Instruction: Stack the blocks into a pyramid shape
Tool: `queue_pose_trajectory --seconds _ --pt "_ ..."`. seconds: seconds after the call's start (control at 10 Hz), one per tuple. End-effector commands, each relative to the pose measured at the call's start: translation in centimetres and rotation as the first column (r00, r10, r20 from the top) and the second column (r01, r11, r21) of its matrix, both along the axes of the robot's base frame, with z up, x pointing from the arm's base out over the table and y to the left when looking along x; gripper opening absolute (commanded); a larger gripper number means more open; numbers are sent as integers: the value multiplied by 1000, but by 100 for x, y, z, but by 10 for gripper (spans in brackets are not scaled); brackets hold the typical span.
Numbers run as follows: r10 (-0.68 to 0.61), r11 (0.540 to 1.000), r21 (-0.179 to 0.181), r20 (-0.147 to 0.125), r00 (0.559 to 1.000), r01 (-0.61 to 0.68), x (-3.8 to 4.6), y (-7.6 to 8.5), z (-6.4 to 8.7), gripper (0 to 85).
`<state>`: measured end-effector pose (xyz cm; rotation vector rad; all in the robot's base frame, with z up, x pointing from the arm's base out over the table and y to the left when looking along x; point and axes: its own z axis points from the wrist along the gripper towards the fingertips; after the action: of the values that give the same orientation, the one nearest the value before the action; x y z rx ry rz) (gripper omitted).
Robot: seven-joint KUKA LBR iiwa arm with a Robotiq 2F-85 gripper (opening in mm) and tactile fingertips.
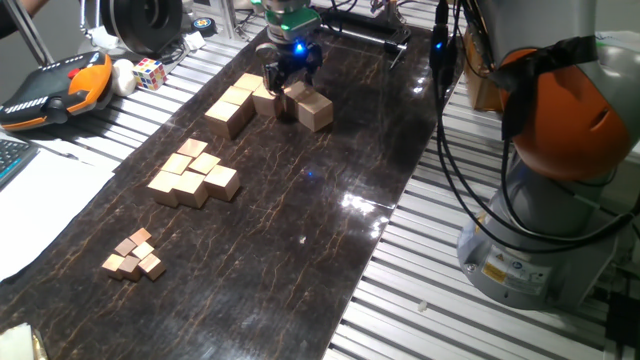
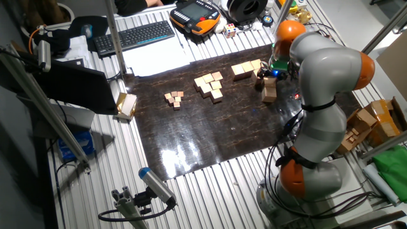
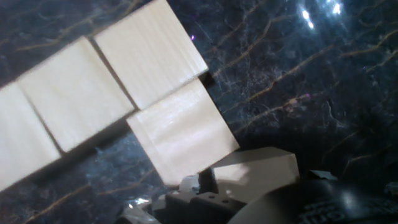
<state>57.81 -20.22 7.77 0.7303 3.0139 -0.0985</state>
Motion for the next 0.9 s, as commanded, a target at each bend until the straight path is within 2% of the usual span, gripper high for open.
queue_pose_trajectory --seconds 0.0,0.2,0.5,0.8 --pt "4 1000 2 -6 1000 -4 21 11 44 850" --pt "42 999 5 10 999 -42 65 68 85 850" --pt "109 994 12 8 994 -109 253 225 157 850" --pt "229 973 -28 25 973 -228 446 263 61 850"
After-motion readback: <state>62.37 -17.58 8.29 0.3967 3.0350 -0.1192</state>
